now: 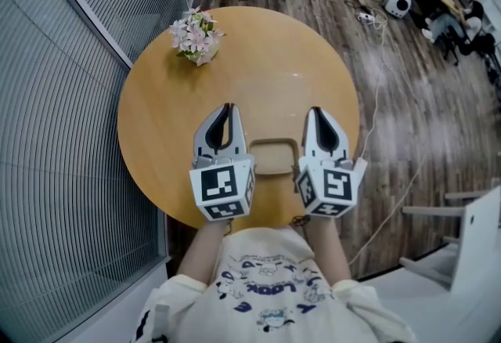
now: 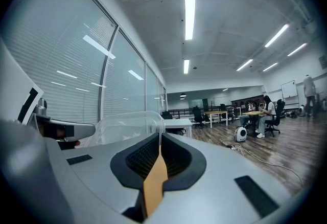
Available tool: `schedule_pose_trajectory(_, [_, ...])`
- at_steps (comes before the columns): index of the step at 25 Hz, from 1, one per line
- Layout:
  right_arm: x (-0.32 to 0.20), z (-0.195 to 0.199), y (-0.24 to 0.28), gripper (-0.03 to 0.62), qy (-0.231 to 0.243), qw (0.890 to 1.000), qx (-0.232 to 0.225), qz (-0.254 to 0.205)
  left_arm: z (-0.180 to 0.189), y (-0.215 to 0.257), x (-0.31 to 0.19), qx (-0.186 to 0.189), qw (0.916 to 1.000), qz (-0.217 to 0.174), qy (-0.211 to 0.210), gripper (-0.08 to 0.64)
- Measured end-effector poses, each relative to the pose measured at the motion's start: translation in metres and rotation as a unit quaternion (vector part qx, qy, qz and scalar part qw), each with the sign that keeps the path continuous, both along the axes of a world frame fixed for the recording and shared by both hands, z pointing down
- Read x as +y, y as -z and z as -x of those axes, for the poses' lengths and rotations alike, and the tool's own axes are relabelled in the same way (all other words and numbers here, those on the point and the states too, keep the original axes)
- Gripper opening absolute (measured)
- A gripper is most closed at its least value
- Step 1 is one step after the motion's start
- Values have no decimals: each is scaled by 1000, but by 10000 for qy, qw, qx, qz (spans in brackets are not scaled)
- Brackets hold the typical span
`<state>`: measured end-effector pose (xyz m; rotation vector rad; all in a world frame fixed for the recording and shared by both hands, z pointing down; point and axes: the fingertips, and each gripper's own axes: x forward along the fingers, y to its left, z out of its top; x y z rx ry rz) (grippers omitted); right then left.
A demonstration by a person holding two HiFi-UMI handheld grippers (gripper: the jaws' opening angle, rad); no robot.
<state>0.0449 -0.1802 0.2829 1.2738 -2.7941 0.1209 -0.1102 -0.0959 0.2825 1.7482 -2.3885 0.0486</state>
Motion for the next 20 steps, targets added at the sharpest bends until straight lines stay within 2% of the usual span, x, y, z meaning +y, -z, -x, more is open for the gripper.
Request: schedule_pose_trajectory(20, [-4, -5, -7, 17, -153, 9999, 27, 13, -3, -4, -7, 19, 9999, -11, -171, 21])
